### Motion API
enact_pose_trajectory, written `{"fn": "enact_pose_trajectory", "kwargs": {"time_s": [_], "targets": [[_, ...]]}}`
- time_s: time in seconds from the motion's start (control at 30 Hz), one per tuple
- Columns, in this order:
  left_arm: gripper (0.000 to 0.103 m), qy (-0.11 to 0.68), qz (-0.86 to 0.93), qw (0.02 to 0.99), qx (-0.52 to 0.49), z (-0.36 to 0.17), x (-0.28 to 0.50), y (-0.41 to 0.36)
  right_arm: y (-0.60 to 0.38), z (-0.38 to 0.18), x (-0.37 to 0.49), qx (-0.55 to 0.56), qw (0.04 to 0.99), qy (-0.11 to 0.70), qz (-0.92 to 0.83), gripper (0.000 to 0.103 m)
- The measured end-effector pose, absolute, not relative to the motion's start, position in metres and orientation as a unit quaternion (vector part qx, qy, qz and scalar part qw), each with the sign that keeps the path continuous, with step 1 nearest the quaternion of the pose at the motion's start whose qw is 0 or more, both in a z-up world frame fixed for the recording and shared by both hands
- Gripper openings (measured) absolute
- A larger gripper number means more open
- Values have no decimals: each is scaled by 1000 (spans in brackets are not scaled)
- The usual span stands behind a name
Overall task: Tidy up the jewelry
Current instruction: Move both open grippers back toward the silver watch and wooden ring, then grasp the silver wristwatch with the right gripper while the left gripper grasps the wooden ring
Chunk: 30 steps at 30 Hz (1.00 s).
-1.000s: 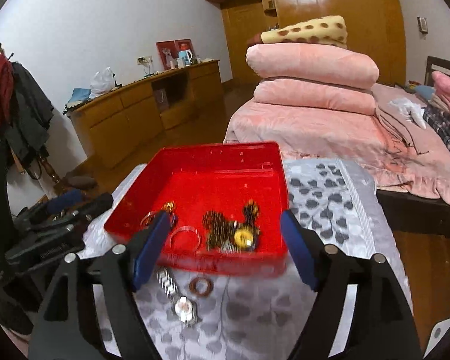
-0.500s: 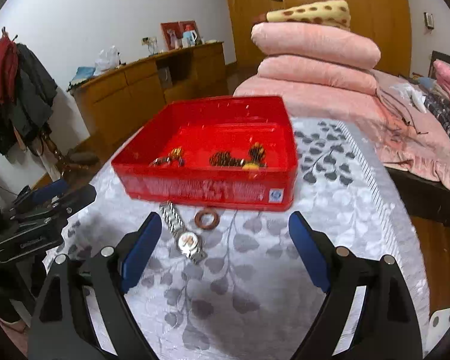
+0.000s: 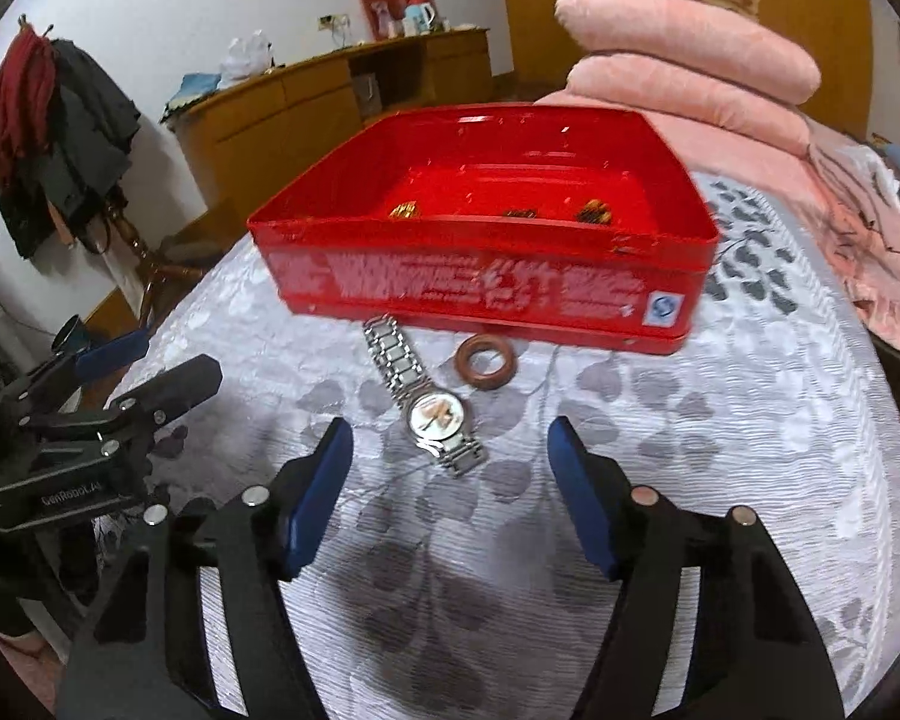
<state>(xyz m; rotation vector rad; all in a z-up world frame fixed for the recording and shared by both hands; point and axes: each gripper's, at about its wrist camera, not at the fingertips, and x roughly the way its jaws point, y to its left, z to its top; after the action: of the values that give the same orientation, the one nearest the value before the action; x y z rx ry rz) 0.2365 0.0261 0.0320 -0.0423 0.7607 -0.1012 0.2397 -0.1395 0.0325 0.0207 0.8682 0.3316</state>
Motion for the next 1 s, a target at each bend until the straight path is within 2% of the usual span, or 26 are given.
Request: {"fn": "enact_pose_trajectory", "kwargs": {"time_s": [0.23,0.37,0.63,0.7,0.73,1.0], "targets": [[95,381,-49,923,-27,29,239,30,-133,24,250,1,884,438,163,54],[95,385,-50,921,-29,27,240,31,-126,20,256,-7,879,446,169,45],[95,386,-52,921,-28,27,241,30,-121,16,266,-11,875,452,174,41],[95,386,-52,921,-28,27,242,30,-120,15,266,-16,875,453,170,37],[95,386,-51,921,-28,27,242,30,-120,15,266,-18,876,453,168,31],[95,384,-49,922,-23,26,242,26,-118,17,256,-24,875,451,172,30]]}}
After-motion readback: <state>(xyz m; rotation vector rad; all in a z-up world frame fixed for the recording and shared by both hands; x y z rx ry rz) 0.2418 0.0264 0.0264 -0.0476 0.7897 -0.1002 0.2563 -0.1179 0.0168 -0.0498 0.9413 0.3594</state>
